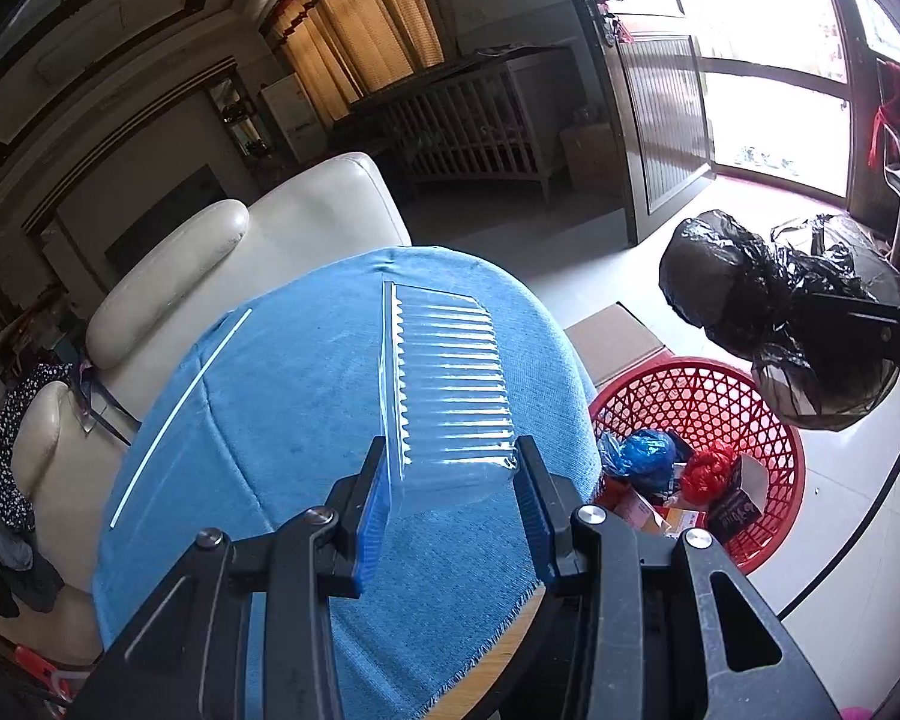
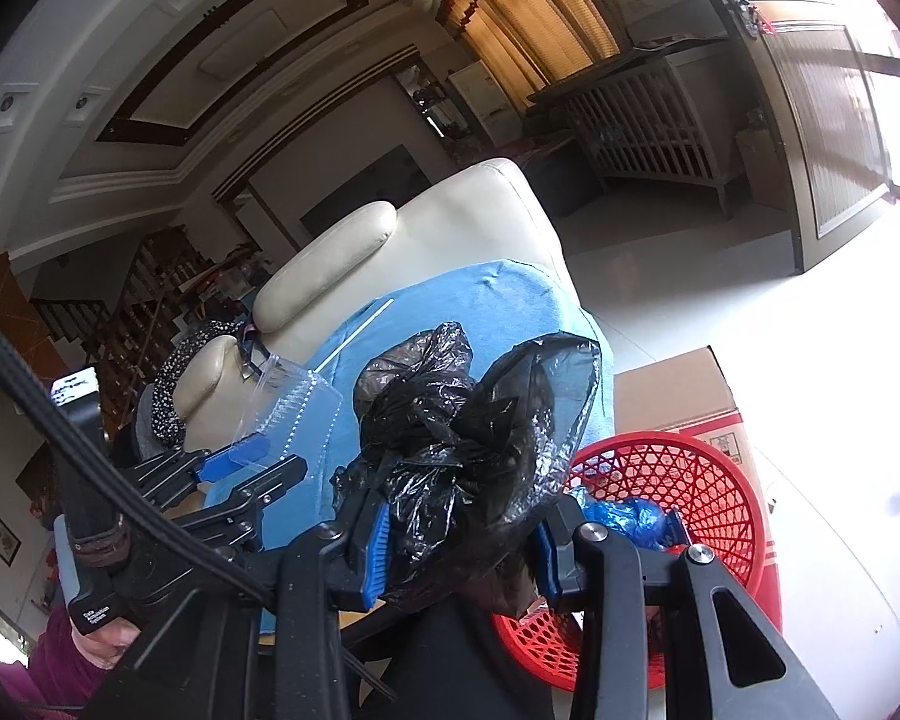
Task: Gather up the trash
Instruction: 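Carry the clear tray and black bag over the red wastebasket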
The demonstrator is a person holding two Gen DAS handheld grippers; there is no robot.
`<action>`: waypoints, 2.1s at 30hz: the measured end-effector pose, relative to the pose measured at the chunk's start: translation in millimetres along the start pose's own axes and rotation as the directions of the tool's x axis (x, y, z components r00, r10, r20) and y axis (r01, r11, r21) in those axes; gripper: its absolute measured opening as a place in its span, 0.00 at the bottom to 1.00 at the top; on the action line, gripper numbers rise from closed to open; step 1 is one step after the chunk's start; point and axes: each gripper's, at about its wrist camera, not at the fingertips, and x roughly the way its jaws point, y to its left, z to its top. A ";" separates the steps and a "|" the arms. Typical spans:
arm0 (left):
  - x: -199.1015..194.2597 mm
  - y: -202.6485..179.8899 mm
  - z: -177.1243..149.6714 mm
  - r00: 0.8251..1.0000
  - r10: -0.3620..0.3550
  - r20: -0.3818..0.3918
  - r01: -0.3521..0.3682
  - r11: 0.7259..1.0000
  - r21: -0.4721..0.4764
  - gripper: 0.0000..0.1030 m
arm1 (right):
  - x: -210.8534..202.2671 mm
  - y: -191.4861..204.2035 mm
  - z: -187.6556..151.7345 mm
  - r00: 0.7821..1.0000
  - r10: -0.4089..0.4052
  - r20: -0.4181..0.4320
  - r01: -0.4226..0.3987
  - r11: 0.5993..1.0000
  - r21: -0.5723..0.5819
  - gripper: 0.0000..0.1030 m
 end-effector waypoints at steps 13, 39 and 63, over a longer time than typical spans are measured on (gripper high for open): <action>5.1 -14.4 1.5 1.000 -0.015 -0.013 0.015 0.999 0.041 0.41 | -8.1 -8.5 -0.8 1.000 -0.016 0.013 0.016 1.000 0.024 0.39; 12.8 -31.7 8.1 0.999 -0.036 -0.036 0.039 0.996 0.080 0.41 | -15.7 -26.2 0.4 0.999 -0.043 0.015 0.042 0.996 0.076 0.39; 13.8 -42.1 10.4 0.998 -0.049 -0.037 0.053 0.994 0.100 0.41 | -20.7 -32.5 -2.9 0.998 -0.051 0.022 0.049 0.994 0.093 0.39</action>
